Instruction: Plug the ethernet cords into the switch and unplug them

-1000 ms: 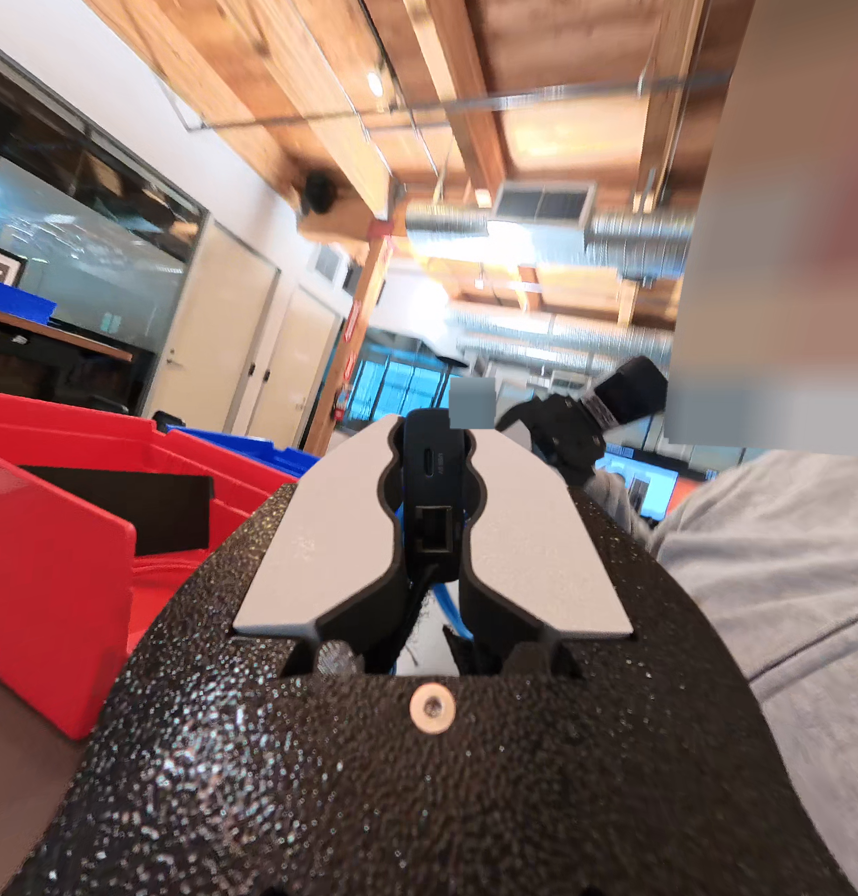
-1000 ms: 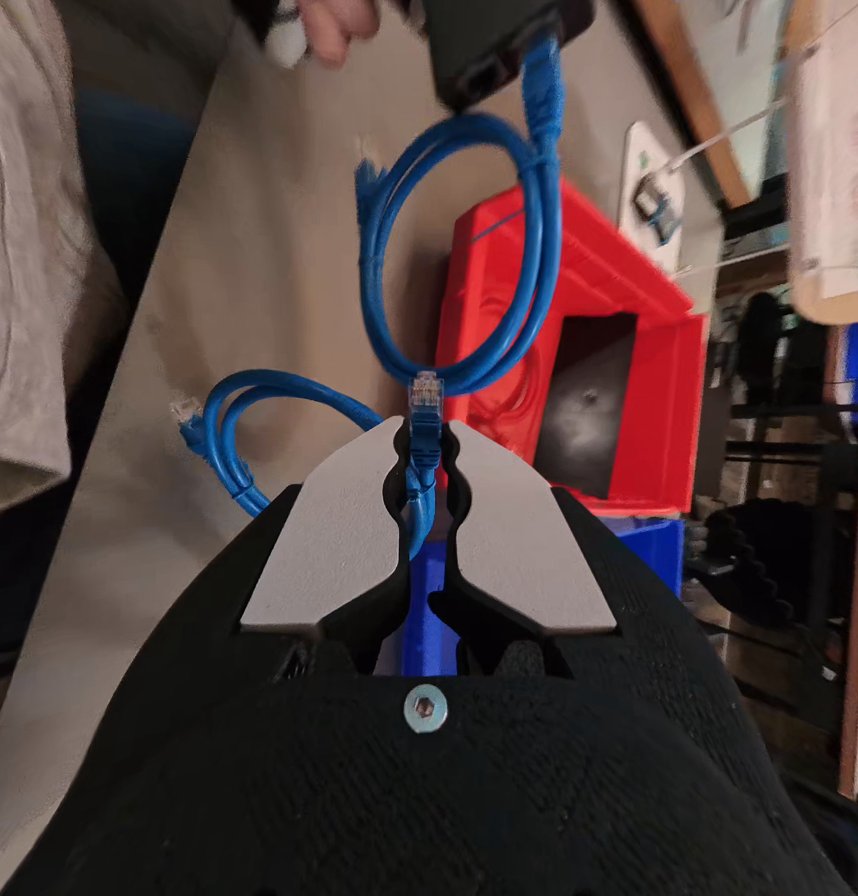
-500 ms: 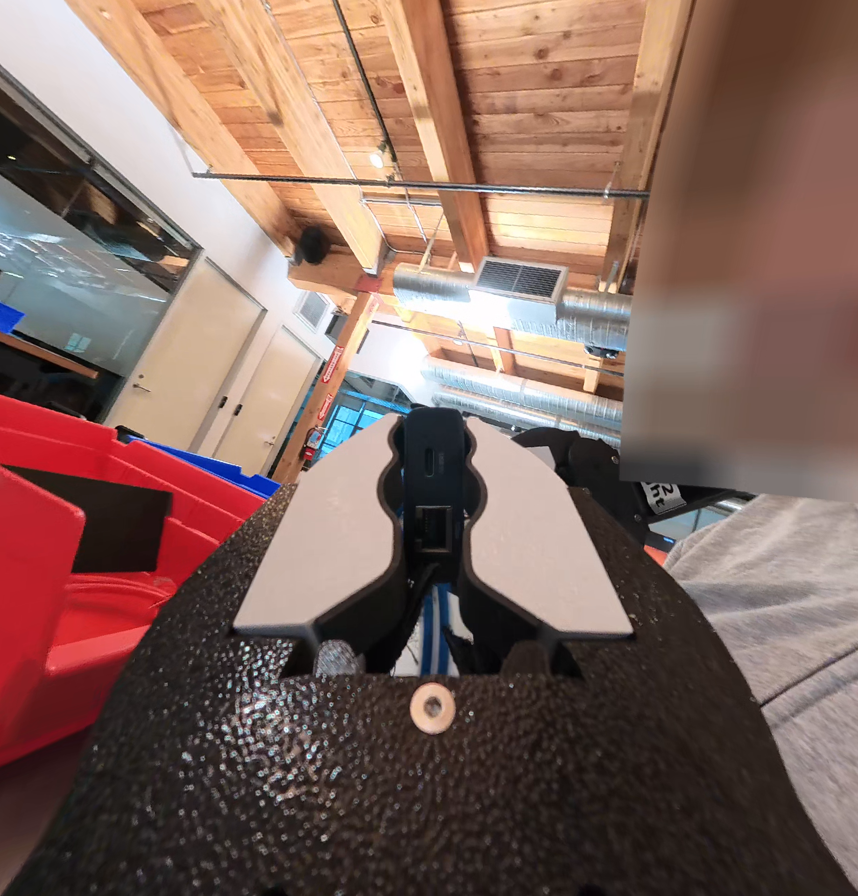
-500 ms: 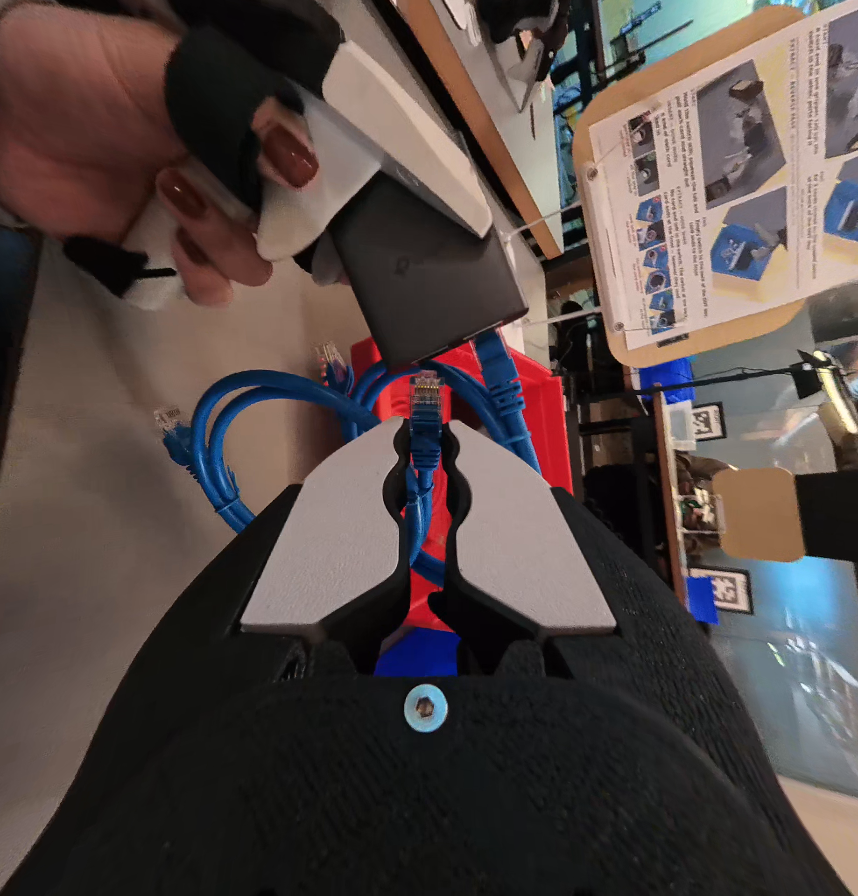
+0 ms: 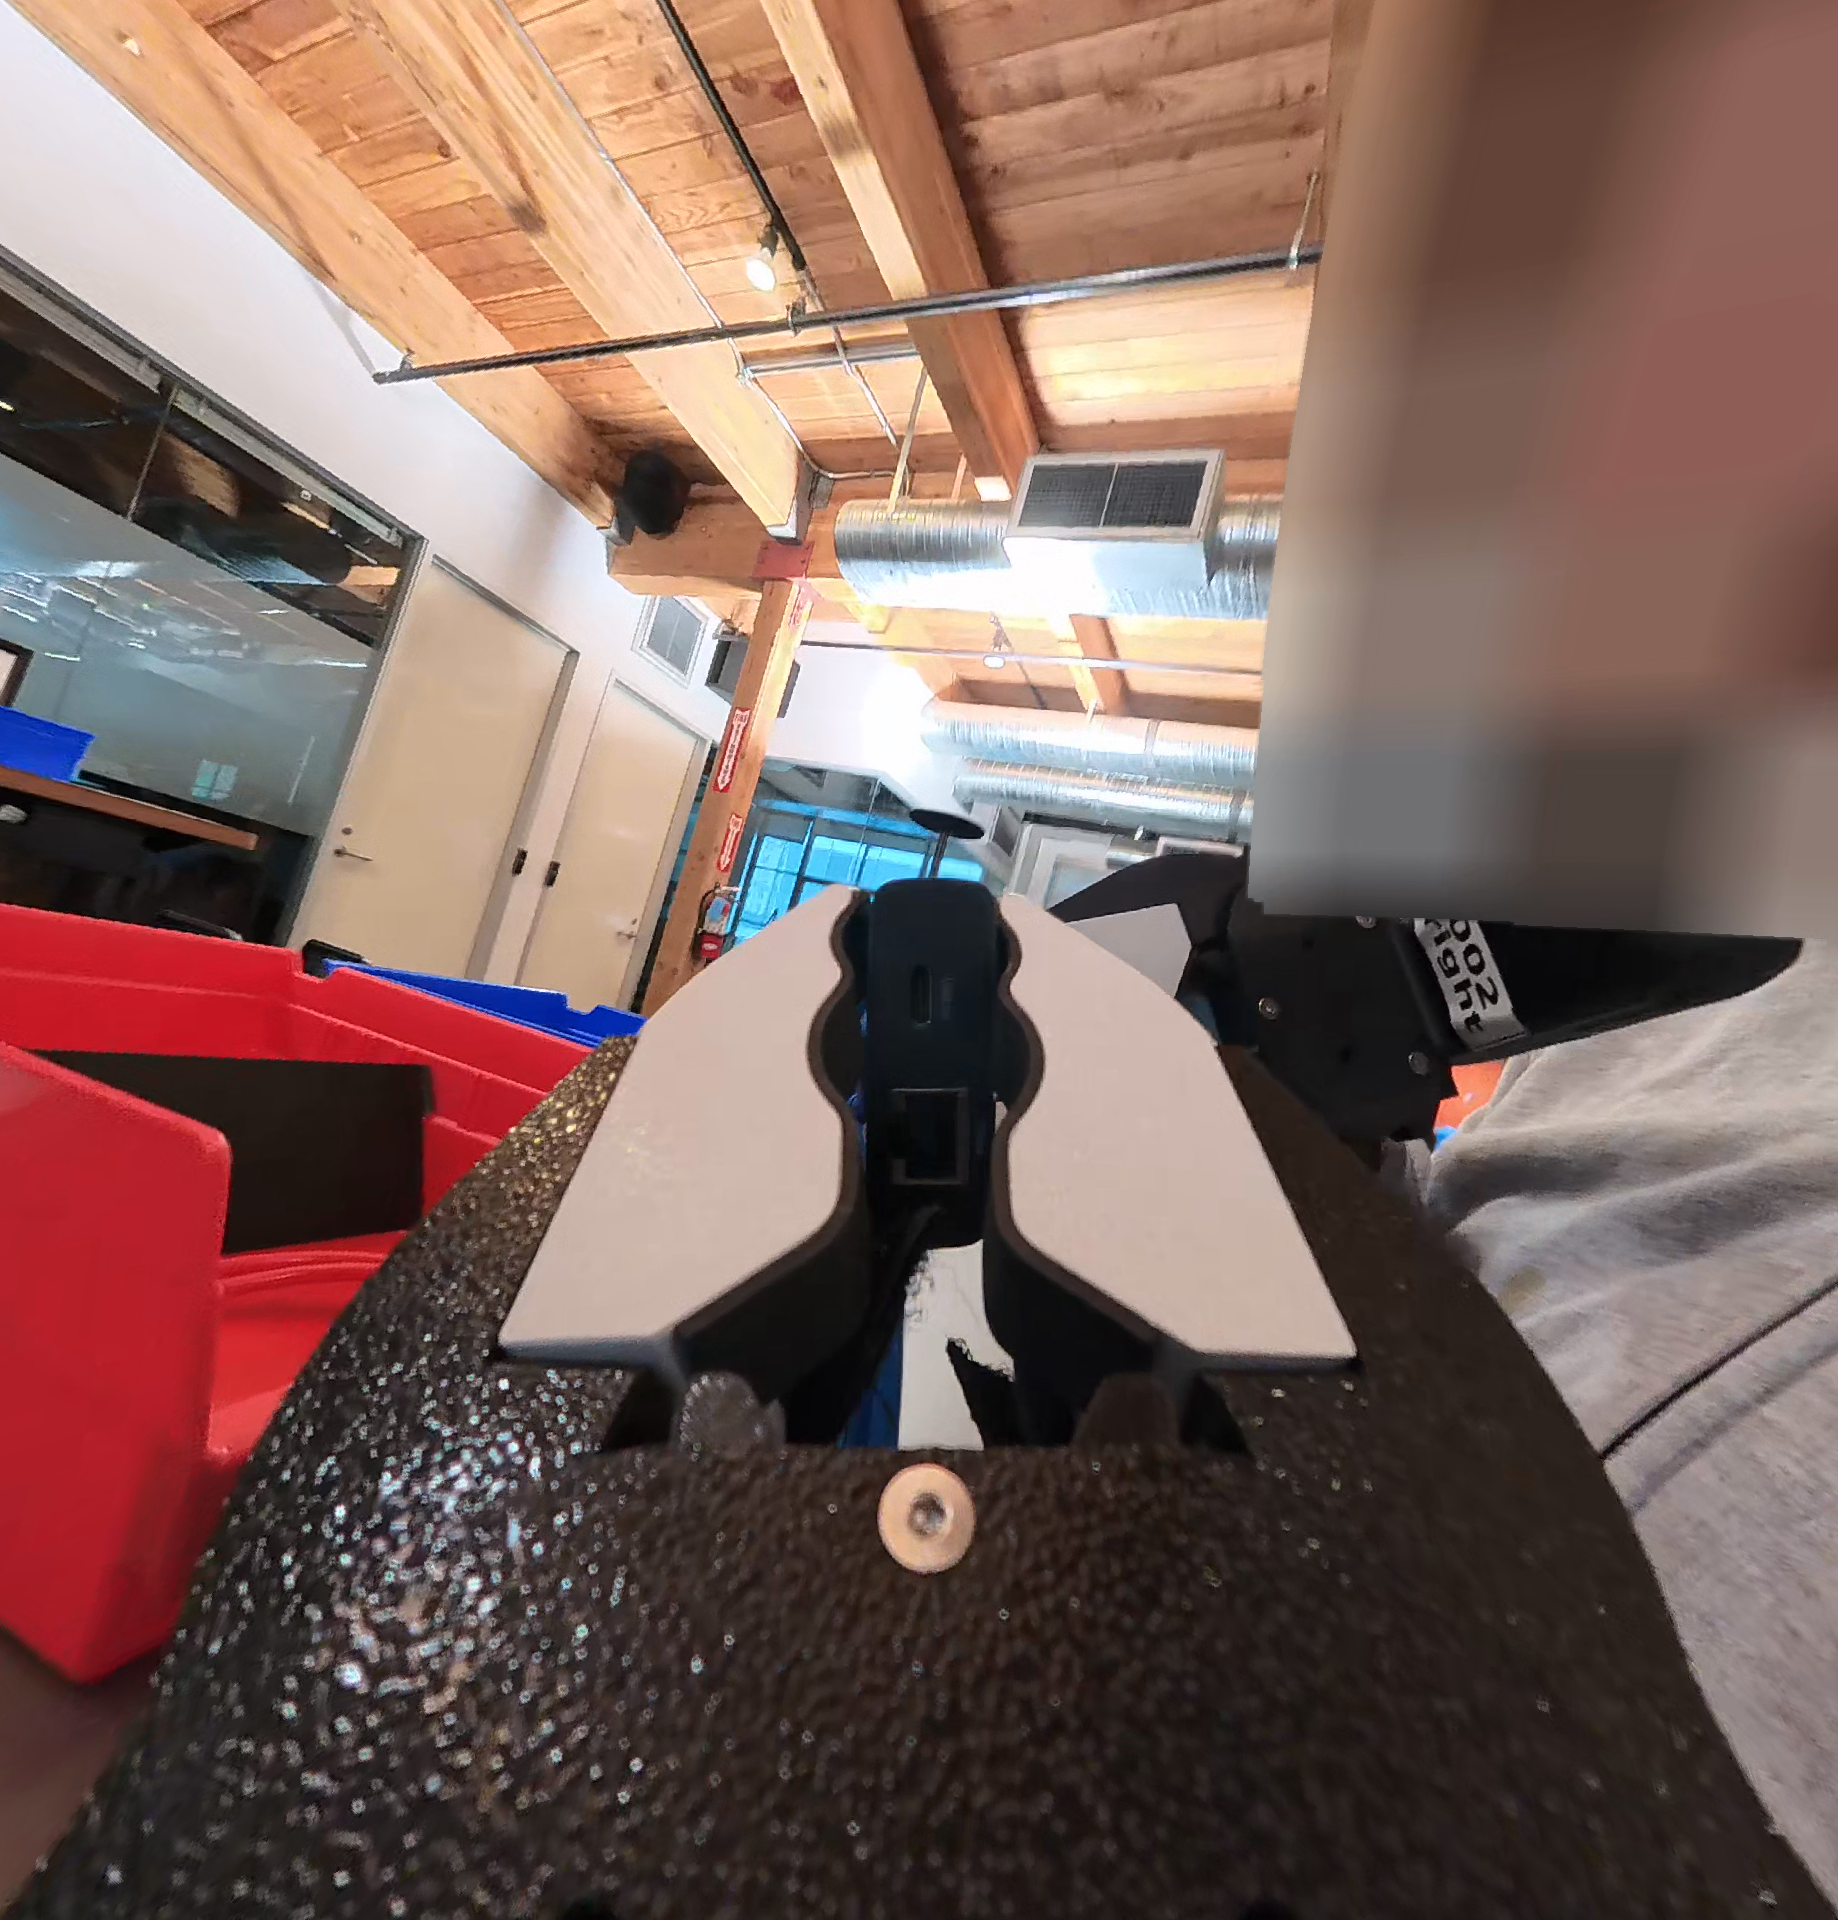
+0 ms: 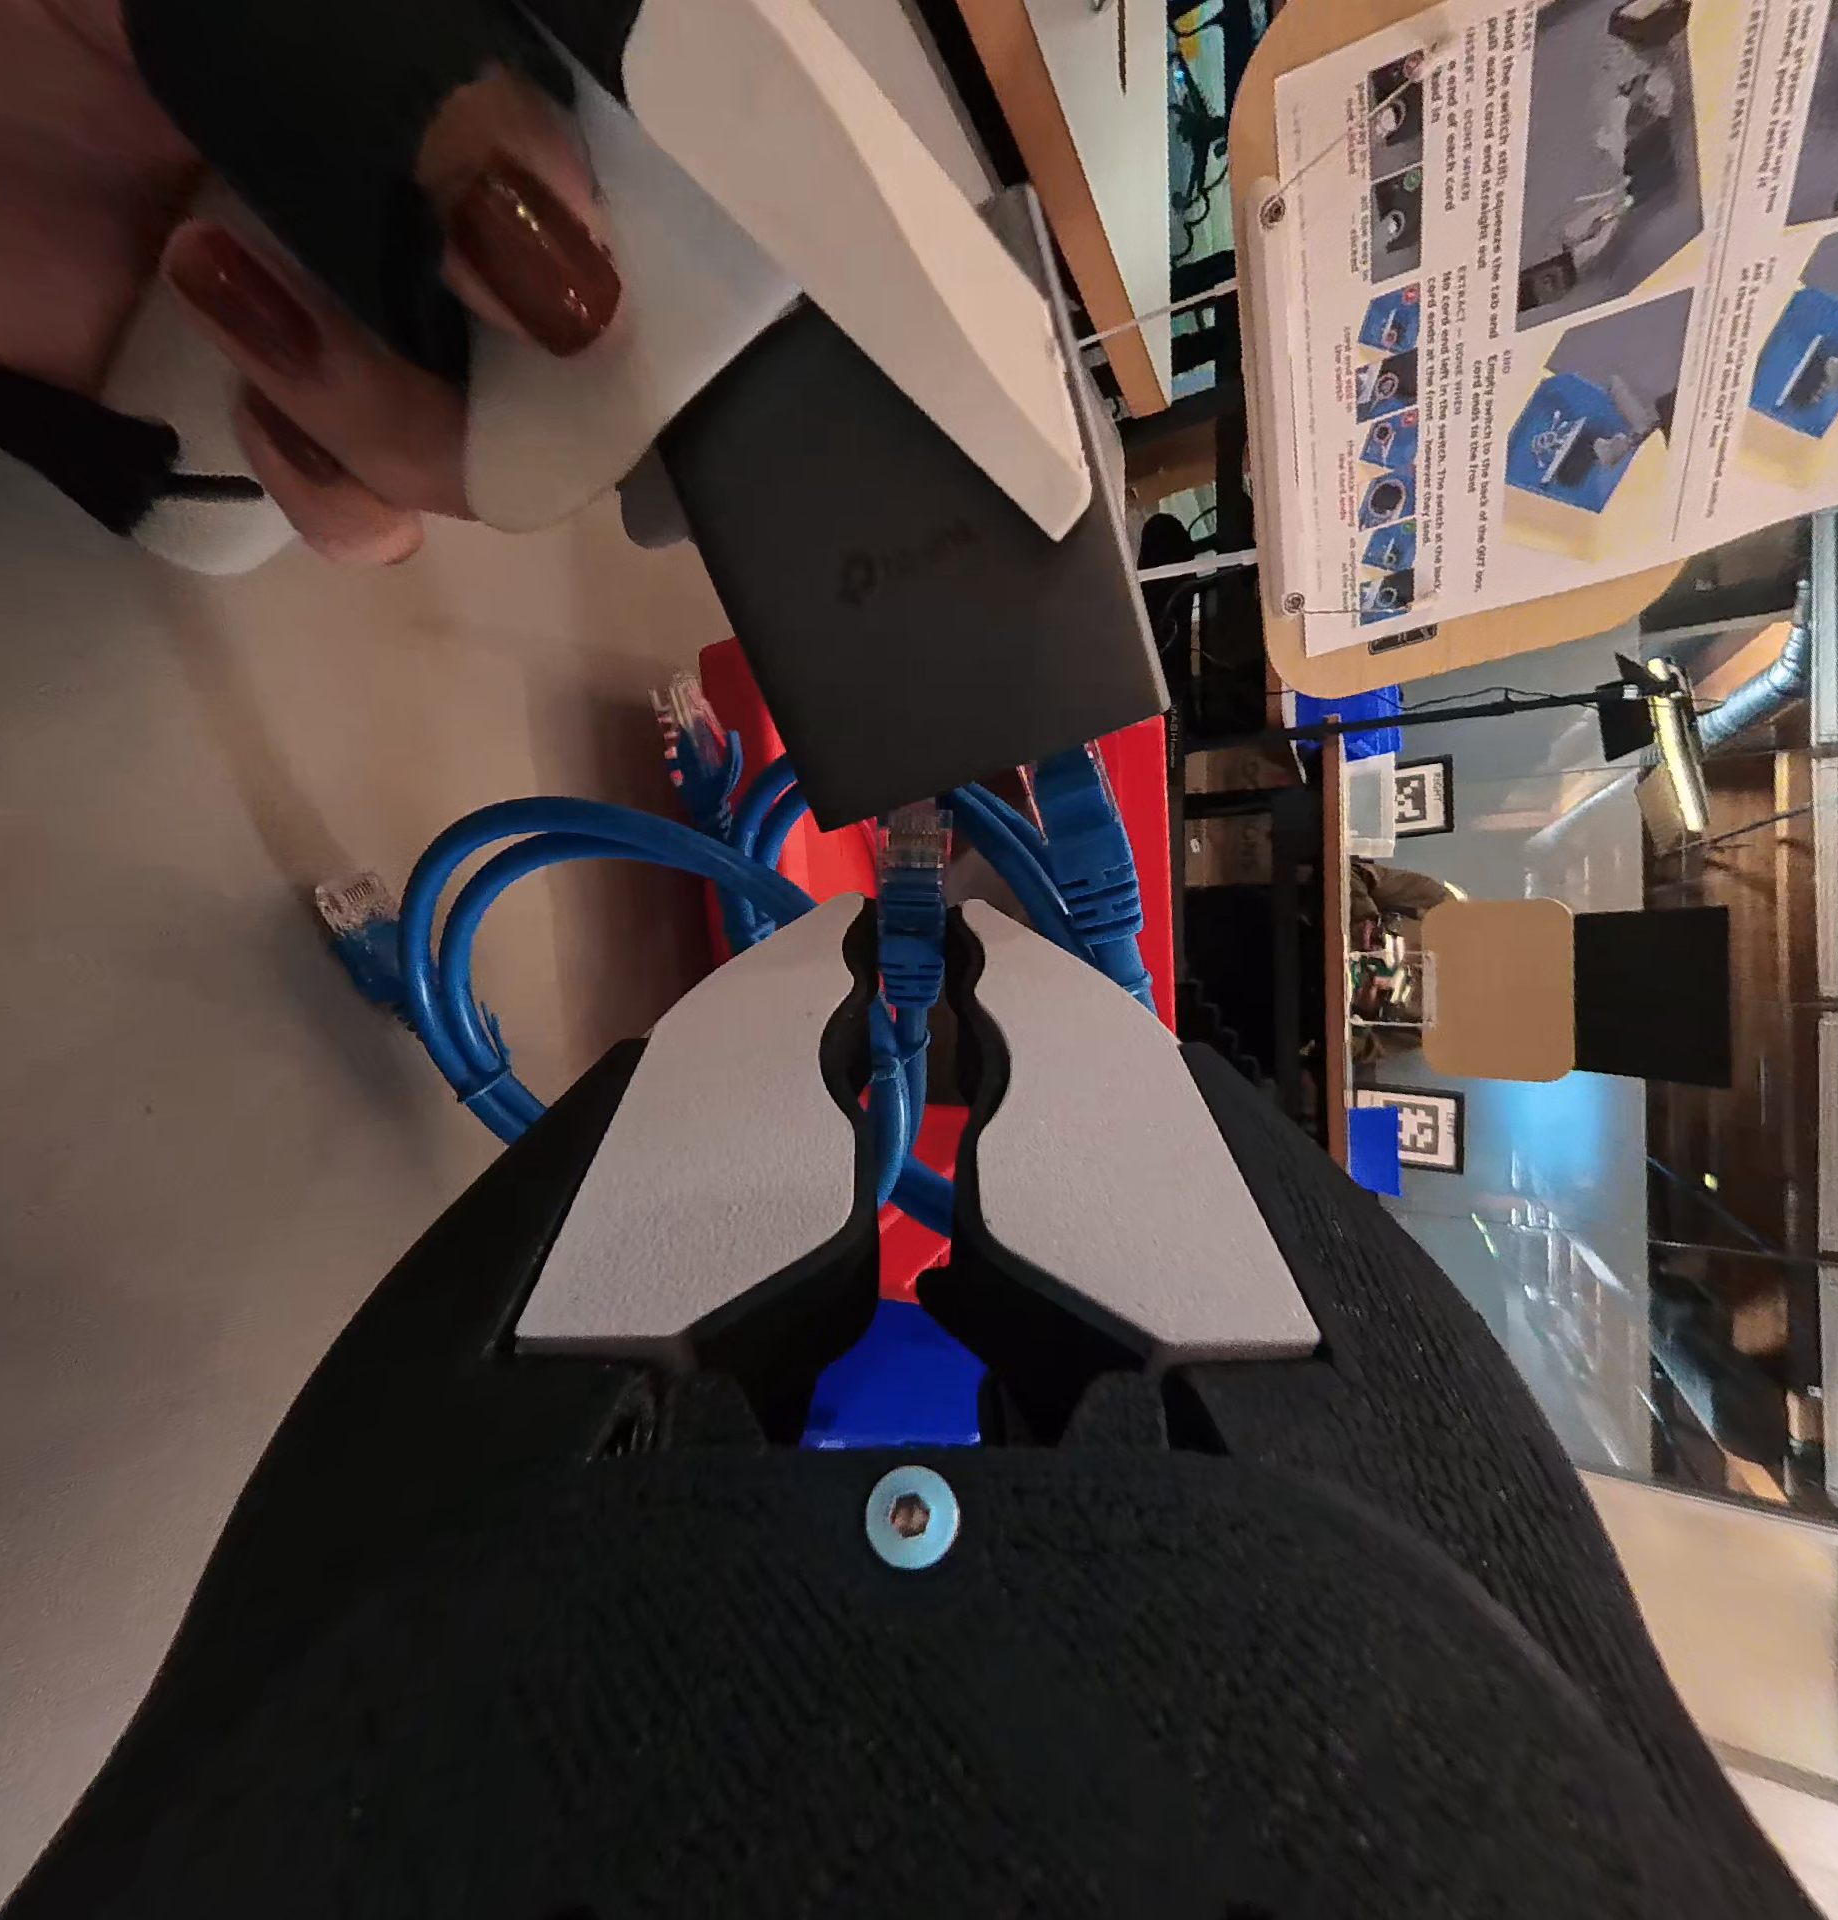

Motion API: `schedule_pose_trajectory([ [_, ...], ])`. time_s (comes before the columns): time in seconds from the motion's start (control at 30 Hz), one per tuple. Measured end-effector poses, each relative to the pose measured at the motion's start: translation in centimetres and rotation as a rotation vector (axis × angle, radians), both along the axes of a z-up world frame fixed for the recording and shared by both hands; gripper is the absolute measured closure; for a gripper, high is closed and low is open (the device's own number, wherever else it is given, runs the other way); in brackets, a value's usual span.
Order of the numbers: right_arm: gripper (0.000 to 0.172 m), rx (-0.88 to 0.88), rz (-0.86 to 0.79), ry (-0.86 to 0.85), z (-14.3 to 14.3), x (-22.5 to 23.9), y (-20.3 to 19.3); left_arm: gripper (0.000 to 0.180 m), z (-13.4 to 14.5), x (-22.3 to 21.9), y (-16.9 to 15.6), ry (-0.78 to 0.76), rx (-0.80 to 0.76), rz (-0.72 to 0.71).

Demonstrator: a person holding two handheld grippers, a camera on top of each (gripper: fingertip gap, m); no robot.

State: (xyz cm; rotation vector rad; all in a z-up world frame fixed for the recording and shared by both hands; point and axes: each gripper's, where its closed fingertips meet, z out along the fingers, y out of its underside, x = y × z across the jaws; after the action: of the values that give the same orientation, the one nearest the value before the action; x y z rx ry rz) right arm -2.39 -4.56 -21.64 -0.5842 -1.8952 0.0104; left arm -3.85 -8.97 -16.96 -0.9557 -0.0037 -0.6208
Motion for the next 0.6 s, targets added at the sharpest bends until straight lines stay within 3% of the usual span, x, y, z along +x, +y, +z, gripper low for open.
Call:
schedule_pose_trajectory([
  [0.33,0.161,0.045,-0.008,0.021,0.64,-0.25,-0.7,0.16,-0.44,-1.03,-0.8,-0.228,0.094,-0.158],
  [0.5,0.161,0.043,-0.024,0.009,0.34,-0.17,-0.36,0.16,-0.64,-0.89,-0.51,-0.188,0.076,-0.13],
  [0.6,0.161,0.038,-0.051,0.005,-0.03,-0.13,0.2,0.16,-0.74,-0.26,-0.1,-0.056,0.028,-0.031],
])
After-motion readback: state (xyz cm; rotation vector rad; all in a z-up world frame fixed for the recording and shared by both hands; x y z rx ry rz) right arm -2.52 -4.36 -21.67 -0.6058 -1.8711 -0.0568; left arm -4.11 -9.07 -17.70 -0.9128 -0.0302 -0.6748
